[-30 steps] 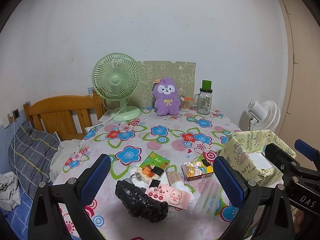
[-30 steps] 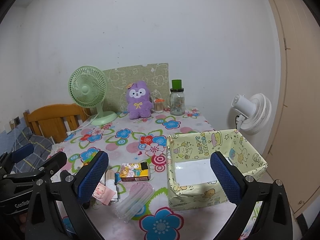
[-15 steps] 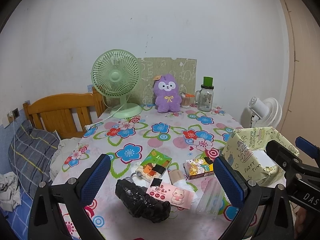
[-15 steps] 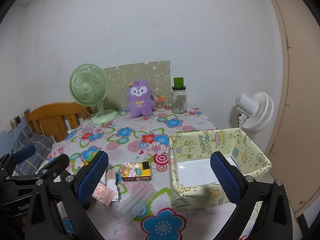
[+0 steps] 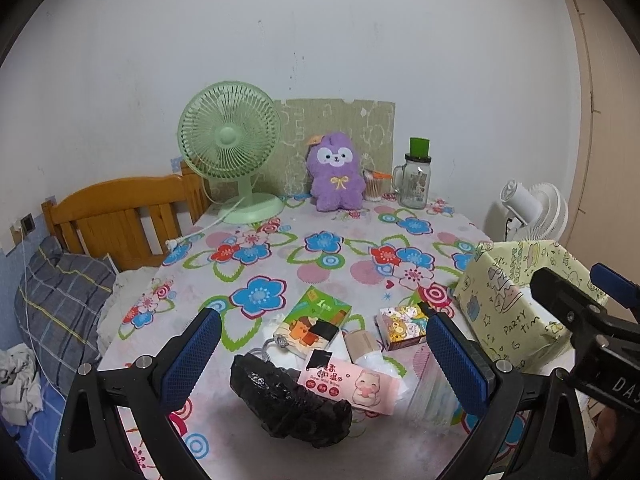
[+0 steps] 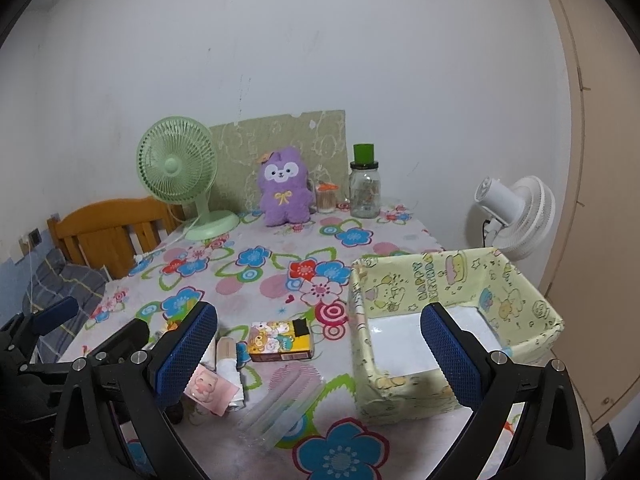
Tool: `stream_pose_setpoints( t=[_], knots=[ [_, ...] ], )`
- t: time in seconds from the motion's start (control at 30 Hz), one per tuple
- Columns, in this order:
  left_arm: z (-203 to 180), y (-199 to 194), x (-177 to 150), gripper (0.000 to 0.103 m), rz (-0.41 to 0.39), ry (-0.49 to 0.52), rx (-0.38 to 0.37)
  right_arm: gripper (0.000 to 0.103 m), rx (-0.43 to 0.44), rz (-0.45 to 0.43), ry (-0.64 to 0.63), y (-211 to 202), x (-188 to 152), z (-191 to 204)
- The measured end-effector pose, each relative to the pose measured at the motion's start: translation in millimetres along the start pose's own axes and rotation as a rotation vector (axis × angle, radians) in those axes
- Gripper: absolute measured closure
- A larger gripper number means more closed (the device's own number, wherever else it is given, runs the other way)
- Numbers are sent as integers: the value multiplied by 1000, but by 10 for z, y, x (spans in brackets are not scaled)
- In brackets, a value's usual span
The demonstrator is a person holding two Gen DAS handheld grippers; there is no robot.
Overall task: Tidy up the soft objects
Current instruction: 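Reach the left tool to the black plastic bundle and close on it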
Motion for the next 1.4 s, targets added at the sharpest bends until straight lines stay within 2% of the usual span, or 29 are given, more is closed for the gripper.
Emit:
stream_pose_setpoints(
  t=[0.37,0.93,1.1,1.27,1.4],
  knots=[
    [82,275,-187,0,75,10,15,1,12,57,16,286,-152,152],
    [168,591,-551,1,189,25,0,7,20,182,22,659,-536,373],
    [147,647,-647,3,217,39,-7,8,15,217,26,746,-642,389],
    [120,696,-731,11,233,54,-8,12,7,257,36,845,-750,381],
    [80,733,-811,13,248,65,-10,14,-9,291,35,918,-848,375]
  ],
)
Point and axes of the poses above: each gripper's, at about its wrist camera, not at the fingertips, and y roughly the way its jaws point, z to its left, x to its top, the point moved 7 cm from there along y, roughly the way its jaws point, and after that the axes turned 13 degrees about x, right-handed, at the moved point
